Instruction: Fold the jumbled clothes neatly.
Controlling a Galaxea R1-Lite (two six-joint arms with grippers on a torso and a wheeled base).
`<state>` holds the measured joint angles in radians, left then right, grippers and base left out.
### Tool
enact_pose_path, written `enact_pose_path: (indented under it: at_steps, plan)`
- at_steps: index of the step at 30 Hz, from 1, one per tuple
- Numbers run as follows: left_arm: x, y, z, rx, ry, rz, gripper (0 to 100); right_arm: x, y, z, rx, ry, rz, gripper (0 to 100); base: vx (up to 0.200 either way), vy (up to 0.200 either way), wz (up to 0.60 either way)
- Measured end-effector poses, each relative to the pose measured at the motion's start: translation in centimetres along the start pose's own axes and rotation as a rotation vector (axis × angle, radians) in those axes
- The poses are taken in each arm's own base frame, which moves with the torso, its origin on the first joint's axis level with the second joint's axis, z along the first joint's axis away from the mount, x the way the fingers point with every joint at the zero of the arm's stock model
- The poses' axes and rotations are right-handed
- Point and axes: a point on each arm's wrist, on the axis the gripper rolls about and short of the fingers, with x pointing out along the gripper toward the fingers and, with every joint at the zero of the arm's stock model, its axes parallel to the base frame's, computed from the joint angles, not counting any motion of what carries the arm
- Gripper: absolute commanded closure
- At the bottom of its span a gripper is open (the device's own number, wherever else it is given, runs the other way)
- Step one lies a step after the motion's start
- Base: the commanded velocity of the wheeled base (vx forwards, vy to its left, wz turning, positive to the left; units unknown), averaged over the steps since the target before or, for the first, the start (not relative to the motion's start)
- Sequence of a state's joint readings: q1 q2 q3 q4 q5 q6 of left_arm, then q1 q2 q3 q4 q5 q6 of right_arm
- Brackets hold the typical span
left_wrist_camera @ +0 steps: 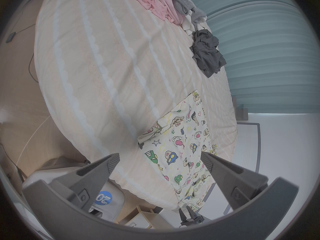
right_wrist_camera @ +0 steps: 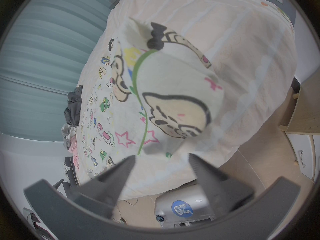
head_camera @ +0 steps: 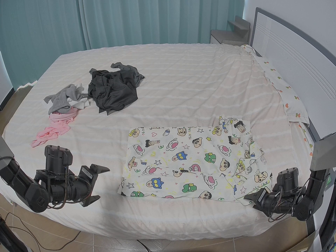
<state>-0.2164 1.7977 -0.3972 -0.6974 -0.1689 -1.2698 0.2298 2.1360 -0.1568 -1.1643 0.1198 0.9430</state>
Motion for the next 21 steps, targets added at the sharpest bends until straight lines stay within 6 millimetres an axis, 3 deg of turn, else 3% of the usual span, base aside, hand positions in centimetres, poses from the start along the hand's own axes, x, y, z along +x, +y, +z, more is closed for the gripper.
enact_pose_path:
  at_steps: [10, 21]
  plan:
    - [0.0, 0.0, 0.0, 0.0, 0.001, 0.002, 0, -3.3, 0.5, -0.1, -0.026, -0.113, 0.114, 0, 0.0, 0.0, 0.0]
    - [0.1, 0.0, 0.0, 0.002, 0.001, -0.002, 0, -6.9, 3.1, 1.3, -0.062, -0.216, 0.332, 0, 0.0, 0.0, 0.0]
